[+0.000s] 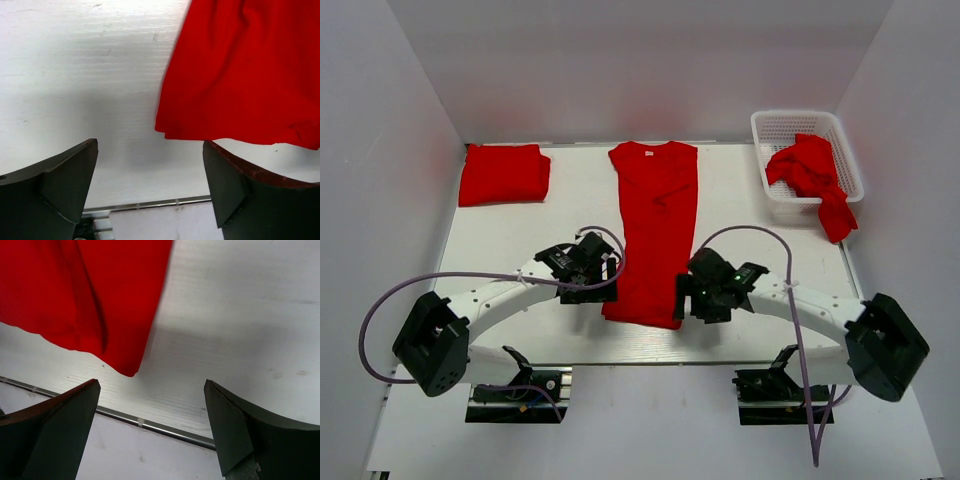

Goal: Fold and stack the t-shirts
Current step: Rotate the tshirt 90 degrees

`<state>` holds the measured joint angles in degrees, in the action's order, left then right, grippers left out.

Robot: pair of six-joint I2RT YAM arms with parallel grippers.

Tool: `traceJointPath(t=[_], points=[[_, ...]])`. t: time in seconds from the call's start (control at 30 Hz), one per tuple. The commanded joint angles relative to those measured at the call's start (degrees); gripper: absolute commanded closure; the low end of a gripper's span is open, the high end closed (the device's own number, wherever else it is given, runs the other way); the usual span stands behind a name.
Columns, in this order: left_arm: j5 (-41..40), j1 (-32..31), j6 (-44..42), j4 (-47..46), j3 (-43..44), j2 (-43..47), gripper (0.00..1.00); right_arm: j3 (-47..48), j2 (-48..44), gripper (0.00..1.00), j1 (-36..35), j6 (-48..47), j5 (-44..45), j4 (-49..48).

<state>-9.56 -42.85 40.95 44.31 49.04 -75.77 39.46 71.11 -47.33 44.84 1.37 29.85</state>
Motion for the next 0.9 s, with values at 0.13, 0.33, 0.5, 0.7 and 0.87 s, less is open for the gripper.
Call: traceJointPath(t=[0.13, 0.33, 0.5, 0.7, 0.87], points=[[3.76, 0.22, -0.08, -8.54, -4.64, 0.36, 0.15, 3.25, 6.05, 0.1, -5.31, 6.57, -1.72, -2.25], [1.65, -0.48, 1.06, -12.94, -8.07, -0.17, 0.21, 2.11, 6.85, 0.1, -5.93, 7.63, -2.24, -4.52], [0.51, -1.01, 1.59, -14.78, -8.61, -3.33, 0.29, 1.5, 7.72, 0.28, -5.84, 7.98, -2.59, -6.29], [2.26, -2.06, 2.12, -17.94, -9.84, -4.83, 0.41, 1.58, 8.87, 0.49, -5.76, 7.63, -3.21, -6.38], [0.86, -3.2, 2.12, -18.99, -10.89, -4.83, 0.51, 1.32, 9.48, 0.65, -5.49, 6.4, -3.74, -7.79]])
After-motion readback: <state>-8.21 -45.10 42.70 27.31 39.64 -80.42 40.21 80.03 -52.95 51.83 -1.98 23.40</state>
